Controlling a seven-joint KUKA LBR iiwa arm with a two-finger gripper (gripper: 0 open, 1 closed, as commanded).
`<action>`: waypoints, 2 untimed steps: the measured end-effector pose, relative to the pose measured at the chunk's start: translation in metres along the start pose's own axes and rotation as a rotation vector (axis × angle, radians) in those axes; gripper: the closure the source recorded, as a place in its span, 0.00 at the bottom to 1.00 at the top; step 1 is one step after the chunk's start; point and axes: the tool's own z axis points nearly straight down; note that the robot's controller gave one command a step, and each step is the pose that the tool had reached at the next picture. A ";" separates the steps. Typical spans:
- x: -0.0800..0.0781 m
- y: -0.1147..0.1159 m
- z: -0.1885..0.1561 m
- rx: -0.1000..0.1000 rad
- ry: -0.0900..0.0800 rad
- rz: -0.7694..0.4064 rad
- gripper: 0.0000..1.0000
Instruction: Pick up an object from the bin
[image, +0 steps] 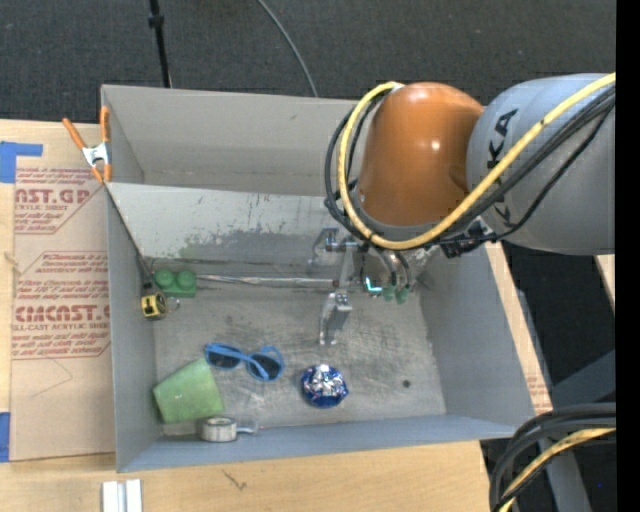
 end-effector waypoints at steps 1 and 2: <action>0.052 -0.006 0.154 0.000 -0.019 -0.263 0.00; 0.010 0.051 0.153 0.001 -0.011 -0.330 0.00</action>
Offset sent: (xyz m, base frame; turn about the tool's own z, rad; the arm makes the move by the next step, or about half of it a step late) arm -0.0556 -0.0075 -0.1550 -0.2629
